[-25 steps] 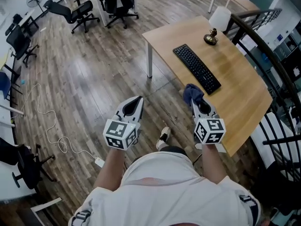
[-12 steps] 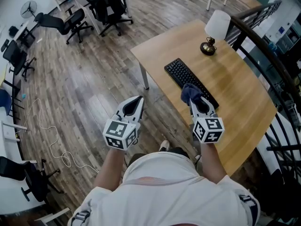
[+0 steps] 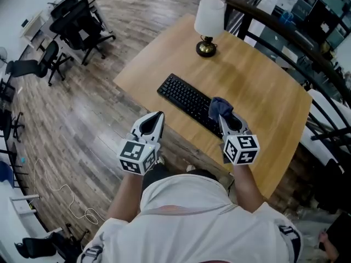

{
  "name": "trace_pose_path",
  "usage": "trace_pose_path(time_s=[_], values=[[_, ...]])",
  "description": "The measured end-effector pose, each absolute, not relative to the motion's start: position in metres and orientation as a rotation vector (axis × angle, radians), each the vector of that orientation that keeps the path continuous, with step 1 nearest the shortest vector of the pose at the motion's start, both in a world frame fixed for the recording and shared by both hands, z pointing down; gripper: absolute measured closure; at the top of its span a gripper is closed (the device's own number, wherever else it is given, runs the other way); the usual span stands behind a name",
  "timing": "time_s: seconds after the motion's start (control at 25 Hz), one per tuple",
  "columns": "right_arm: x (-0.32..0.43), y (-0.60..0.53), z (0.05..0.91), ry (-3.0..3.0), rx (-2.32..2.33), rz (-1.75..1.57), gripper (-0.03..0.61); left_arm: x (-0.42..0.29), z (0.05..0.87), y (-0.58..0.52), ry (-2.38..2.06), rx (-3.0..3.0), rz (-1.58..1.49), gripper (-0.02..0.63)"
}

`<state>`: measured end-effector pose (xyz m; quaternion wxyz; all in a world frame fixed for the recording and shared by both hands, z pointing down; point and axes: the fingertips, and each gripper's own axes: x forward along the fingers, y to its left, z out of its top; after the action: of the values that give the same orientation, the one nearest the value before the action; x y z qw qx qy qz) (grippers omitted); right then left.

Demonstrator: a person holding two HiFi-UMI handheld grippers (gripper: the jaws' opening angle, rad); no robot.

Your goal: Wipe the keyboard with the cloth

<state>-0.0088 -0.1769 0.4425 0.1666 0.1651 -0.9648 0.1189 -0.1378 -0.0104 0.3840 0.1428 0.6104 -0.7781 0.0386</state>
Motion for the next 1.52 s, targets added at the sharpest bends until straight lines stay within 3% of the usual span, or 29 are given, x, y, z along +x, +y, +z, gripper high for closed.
trace_pose_path(time_s=[0.4,0.84,1.52], values=[[-0.009,-0.224,0.456,-2.607,0.899,0.439,0.454,-0.188,0.404,-0.114,-1.914,2.073,0.145,0.6],[-0.053,-0.188,0.476,-2.406,1.211,0.585,0.454,-0.26,0.442,-0.141,-1.601,2.244,0.182,0.6],[-0.279,-0.17,0.616,-2.279,0.793,1.054,0.456,-0.35,0.488,-0.094,-1.6,2.078,0.205,0.6]])
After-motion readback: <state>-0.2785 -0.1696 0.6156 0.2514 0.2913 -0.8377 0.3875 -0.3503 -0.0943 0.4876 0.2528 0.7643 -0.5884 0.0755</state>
